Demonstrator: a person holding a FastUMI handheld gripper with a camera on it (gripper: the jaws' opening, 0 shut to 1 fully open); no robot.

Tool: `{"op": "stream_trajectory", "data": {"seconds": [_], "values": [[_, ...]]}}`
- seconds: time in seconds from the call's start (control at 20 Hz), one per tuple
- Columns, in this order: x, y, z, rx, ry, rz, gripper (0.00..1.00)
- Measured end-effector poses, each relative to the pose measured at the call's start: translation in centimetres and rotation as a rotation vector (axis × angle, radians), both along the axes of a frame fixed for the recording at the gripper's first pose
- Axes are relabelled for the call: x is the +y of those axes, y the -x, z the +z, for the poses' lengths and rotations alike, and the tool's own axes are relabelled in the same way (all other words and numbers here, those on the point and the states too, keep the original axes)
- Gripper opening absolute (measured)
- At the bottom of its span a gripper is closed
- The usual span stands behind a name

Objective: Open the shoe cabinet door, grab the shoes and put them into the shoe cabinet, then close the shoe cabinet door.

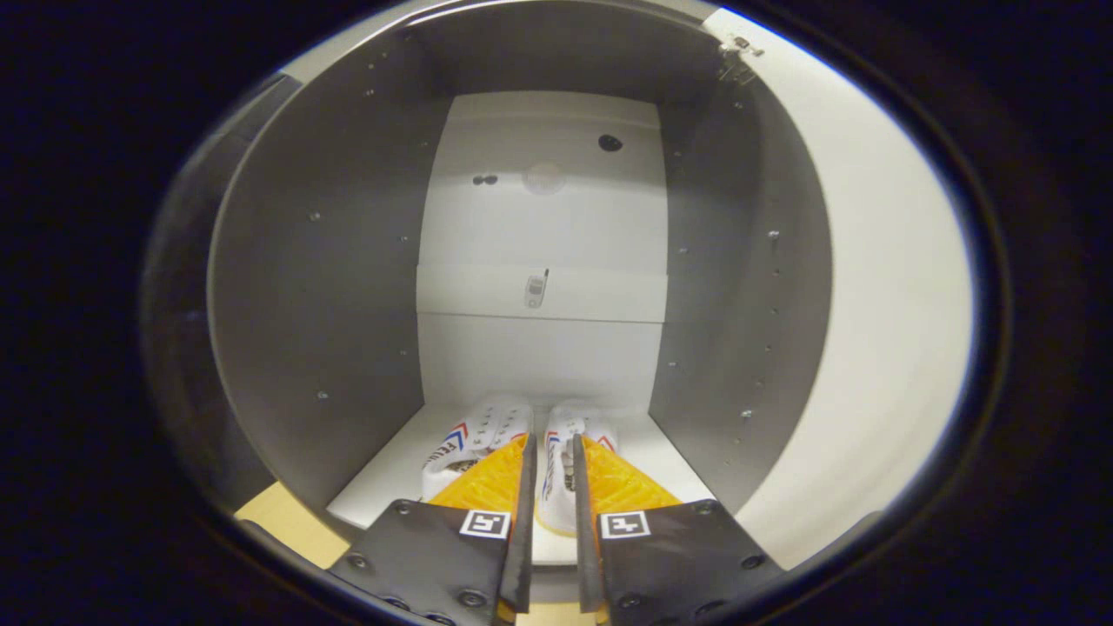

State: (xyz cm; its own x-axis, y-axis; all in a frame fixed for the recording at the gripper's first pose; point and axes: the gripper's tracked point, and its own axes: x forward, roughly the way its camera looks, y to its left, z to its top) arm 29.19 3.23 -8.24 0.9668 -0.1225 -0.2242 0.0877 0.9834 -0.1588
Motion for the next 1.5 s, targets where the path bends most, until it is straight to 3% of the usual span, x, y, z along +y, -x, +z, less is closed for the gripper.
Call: {"op": "stream_trajectory", "data": {"seconds": [0.35,1.0,1.25,1.5], "values": [[0.1,8.6,4.8,-0.087,-0.018,-0.023,0.23],[-0.9,24.3,11.2,-0.160,-0.077,0.028,0.23],[-2.7,30.2,13.4,-0.169,-0.083,0.106,0.23],[-7.6,34.6,15.4,-0.157,-0.150,0.172,0.23]]}}
